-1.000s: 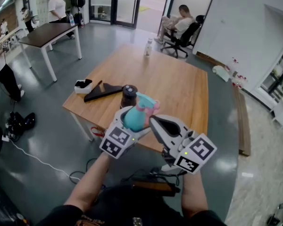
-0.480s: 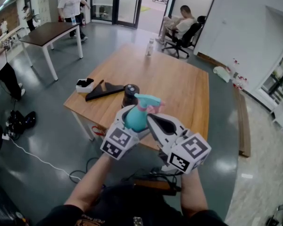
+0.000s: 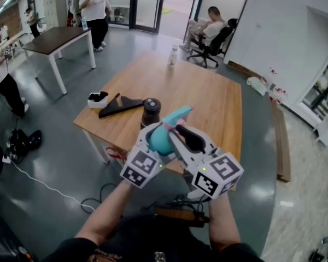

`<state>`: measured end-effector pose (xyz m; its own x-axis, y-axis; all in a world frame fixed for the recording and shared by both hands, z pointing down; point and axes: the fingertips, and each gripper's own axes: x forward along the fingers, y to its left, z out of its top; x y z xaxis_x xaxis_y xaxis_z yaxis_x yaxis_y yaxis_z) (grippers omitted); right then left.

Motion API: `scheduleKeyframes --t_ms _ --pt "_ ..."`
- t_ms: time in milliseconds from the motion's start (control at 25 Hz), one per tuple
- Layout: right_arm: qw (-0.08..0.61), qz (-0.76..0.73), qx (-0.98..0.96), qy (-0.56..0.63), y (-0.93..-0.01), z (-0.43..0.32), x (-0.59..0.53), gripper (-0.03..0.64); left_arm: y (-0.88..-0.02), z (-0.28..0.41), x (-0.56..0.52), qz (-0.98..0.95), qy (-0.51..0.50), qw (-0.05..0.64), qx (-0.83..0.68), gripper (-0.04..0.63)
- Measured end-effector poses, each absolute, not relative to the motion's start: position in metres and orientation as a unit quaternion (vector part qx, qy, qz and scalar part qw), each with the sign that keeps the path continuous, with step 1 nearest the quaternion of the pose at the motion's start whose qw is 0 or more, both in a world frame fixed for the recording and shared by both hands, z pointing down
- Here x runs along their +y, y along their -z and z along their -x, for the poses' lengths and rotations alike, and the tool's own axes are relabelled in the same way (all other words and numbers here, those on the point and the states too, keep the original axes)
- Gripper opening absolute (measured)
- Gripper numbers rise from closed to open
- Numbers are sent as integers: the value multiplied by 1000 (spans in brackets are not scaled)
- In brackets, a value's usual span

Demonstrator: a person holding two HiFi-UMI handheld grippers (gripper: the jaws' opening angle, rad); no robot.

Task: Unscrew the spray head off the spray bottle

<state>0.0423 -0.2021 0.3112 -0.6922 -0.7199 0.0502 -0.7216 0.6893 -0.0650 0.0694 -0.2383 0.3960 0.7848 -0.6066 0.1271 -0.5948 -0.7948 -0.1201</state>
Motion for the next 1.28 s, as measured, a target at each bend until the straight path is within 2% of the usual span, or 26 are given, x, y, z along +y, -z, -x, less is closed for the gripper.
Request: scheduleKeyframes --t_ms 520,1080,1280 --pt "-4 -347 -937 -45 -310 -45 -199 129 -396 -77 -227 957 82 42 274 436" --pt "-21 -145 -988 -42 -308 -59 -170 137 -394 -93 -173 993 92 38 56 436" --pt "-42 -189 -980 -44 -311 -67 -180 137 -400 -91 -192 988 90 31 120 436"
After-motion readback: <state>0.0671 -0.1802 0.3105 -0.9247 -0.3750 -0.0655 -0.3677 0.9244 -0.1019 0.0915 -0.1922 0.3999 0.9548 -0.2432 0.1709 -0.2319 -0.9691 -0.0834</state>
